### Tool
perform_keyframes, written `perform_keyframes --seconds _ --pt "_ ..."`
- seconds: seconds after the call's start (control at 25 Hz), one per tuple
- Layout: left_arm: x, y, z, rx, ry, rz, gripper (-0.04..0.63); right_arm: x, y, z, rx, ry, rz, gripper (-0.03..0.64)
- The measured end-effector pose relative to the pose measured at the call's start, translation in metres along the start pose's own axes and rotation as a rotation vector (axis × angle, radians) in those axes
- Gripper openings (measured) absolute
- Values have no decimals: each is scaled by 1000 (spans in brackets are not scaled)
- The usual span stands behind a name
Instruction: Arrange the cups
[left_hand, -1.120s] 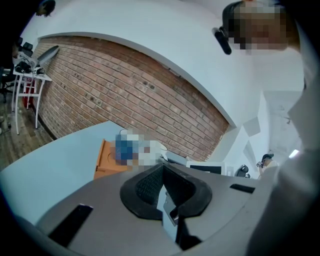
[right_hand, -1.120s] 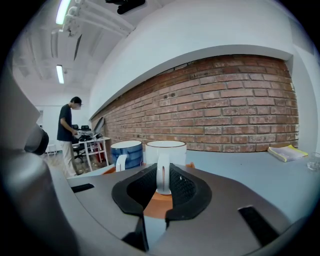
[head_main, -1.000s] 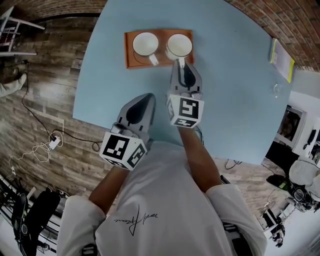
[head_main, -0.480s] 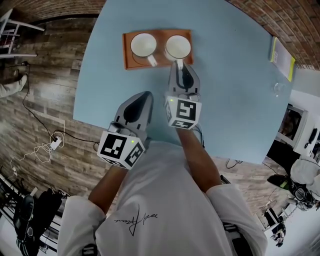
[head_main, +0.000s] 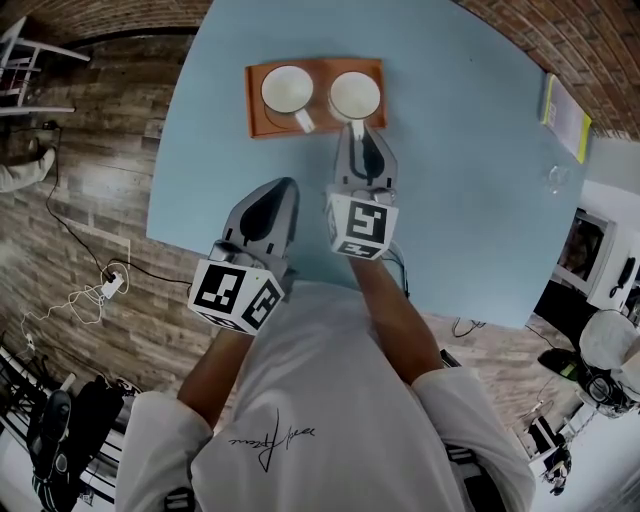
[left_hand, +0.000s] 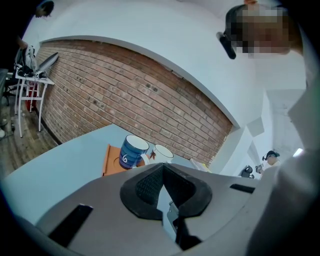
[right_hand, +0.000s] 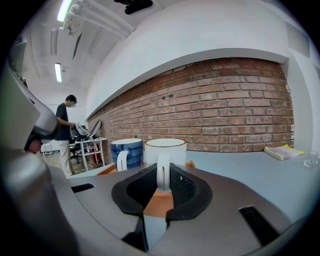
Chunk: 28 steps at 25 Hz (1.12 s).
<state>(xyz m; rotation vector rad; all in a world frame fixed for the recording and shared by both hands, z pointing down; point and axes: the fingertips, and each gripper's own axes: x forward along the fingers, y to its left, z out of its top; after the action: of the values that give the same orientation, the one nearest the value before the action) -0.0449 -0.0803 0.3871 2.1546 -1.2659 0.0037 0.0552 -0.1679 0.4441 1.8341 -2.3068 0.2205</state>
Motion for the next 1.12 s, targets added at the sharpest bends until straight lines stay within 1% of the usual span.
perform_keyframes --seconds 0.2,0.44,0.68,0.8,0.92,1.12 --pt "0 -1 -3 -3 4 0 9 0 0 -5 -16 13 -5 66" --pt "-2 0 -7 -10 5 3 9 1 1 0 -44 -7 -17 66" --pt "-2 -1 -7 -12 3 3 9 0 1 0 -22 -7 1 66" --pt "-1 0 -8 -10 4 1 9 1 1 -10 6 12 22 66" --pt "0 1 -9 -8 7 9 9 -1 -2 -15 6 21 33 77" --pt "-1 1 -9 -9 6 13 9 -5 -1 -6 4 14 46 98"
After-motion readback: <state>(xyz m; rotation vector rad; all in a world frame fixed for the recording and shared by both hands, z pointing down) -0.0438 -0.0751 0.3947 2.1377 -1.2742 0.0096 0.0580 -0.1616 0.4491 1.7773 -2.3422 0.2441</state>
